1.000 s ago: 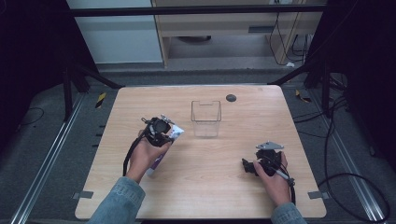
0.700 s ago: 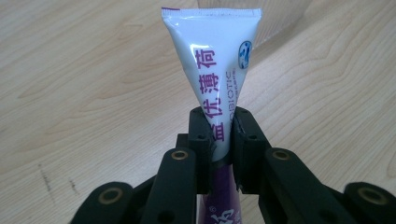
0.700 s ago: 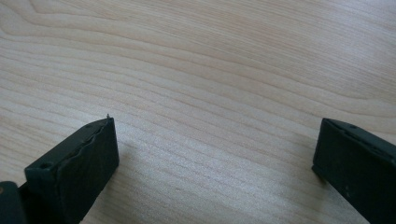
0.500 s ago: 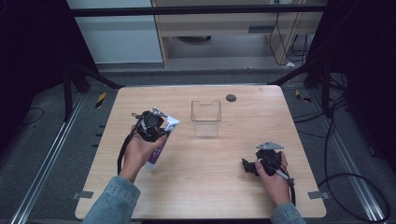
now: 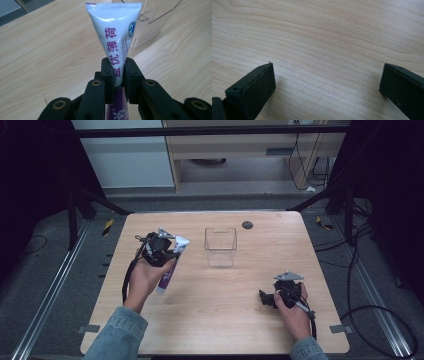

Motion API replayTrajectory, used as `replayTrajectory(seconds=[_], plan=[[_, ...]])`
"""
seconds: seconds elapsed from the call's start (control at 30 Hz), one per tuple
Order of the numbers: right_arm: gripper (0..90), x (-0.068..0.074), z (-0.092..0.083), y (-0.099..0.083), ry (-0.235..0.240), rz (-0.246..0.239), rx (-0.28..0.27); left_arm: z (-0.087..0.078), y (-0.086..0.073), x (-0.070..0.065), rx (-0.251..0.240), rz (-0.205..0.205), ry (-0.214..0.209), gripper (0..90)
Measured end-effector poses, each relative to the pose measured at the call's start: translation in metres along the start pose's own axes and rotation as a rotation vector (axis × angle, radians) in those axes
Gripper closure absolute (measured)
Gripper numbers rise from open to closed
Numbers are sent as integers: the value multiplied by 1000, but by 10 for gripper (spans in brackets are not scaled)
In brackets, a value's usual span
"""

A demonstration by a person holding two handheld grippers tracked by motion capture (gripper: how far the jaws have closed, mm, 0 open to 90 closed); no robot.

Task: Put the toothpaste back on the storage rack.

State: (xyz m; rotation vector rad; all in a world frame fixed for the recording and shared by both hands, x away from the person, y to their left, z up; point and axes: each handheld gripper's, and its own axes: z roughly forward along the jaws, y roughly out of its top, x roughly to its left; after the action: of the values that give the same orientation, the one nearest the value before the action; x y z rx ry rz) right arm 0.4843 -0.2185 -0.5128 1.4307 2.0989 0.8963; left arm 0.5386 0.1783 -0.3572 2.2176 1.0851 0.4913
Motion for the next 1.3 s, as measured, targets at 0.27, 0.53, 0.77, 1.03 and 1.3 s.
replayTrajectory(seconds=[0.27,0.53,0.77,1.03,1.3], plan=[[4,0,0,0,4,-5,-1,-3,9,2,-11,4,0,796],[4,0,0,0,5,-7,-1,-5,24,3,-24,15,-8,796],[4,0,0,0,11,-11,0,-4,39,-1,-40,32,-18,797],[4,0,0,0,13,-16,0,1,65,-7,-79,42,-40,797],[4,-1,-1,-1,20,-20,1,-2,85,-4,-105,54,-30,796]])
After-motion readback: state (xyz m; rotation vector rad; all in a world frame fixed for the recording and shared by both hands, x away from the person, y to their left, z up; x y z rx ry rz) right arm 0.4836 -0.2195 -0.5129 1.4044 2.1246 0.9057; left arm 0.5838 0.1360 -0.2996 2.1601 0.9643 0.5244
